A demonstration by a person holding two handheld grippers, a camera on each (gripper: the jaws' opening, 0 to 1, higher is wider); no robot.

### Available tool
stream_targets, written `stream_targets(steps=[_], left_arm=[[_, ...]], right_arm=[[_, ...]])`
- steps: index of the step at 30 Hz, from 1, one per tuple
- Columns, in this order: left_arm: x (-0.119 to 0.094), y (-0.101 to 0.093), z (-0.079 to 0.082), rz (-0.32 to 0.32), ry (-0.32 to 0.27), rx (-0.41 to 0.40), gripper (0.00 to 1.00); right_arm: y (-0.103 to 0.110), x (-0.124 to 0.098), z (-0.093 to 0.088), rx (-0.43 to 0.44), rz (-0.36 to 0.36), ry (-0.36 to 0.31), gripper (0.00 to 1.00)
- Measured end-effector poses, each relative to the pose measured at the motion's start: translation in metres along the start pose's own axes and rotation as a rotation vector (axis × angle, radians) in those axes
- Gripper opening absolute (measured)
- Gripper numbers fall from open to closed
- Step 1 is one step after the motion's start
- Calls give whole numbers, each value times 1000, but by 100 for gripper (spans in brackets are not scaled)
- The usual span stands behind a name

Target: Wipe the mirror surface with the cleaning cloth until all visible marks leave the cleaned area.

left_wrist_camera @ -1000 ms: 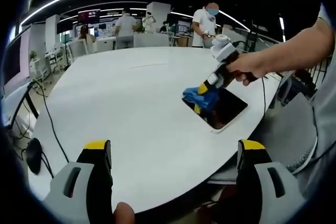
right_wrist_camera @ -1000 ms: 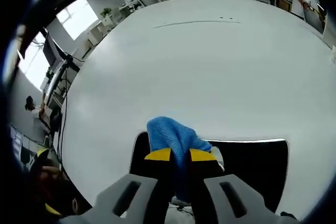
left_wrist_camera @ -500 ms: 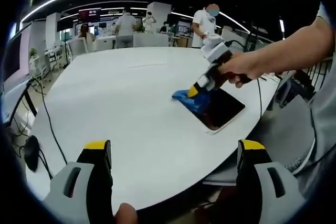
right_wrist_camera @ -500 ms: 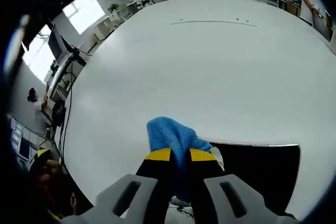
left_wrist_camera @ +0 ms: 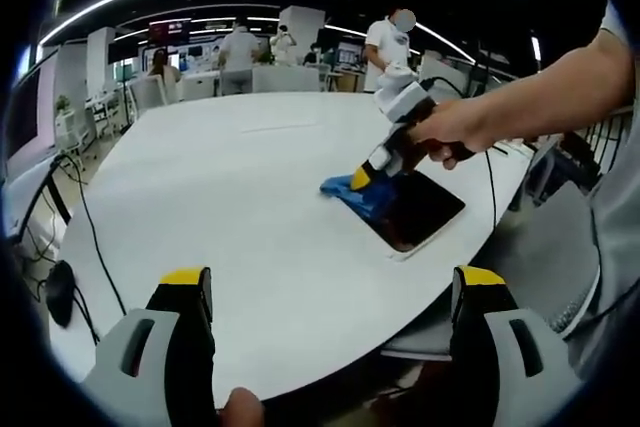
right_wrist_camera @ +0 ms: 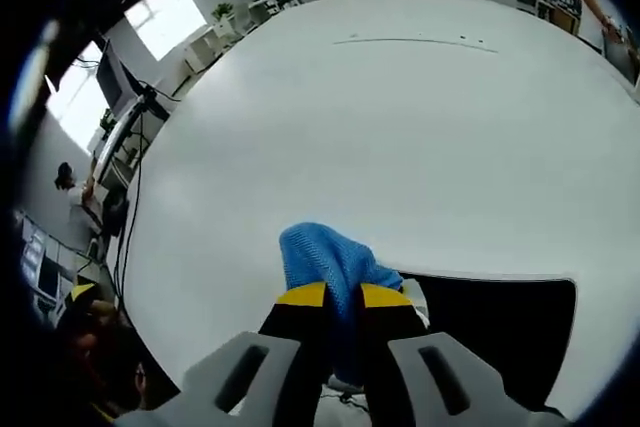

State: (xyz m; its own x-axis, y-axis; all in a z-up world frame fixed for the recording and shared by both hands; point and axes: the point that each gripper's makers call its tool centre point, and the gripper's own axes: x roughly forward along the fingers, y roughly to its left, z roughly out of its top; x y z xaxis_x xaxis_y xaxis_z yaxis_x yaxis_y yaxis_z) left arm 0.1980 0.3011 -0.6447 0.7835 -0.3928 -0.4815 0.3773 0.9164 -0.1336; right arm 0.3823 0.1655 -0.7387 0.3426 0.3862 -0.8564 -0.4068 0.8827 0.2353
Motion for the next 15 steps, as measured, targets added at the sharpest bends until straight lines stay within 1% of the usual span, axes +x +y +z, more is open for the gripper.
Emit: stream_targets(steps=[6,8,12,15], left_arm=[[-1,-1,0,8,-4,-1,98],[0,-1,2,10,-9,-8,98],[4,-5,6,2,-13,-1,98],[8,-6,8,-3,-13,5,98]], right_arm=[[2,-5,-6,3,9,3,5],[4,-6,-9,12,16,7,5],[6,-8,-16,-2,23,15,5],[7,-9,-17,-2,26,14,5]])
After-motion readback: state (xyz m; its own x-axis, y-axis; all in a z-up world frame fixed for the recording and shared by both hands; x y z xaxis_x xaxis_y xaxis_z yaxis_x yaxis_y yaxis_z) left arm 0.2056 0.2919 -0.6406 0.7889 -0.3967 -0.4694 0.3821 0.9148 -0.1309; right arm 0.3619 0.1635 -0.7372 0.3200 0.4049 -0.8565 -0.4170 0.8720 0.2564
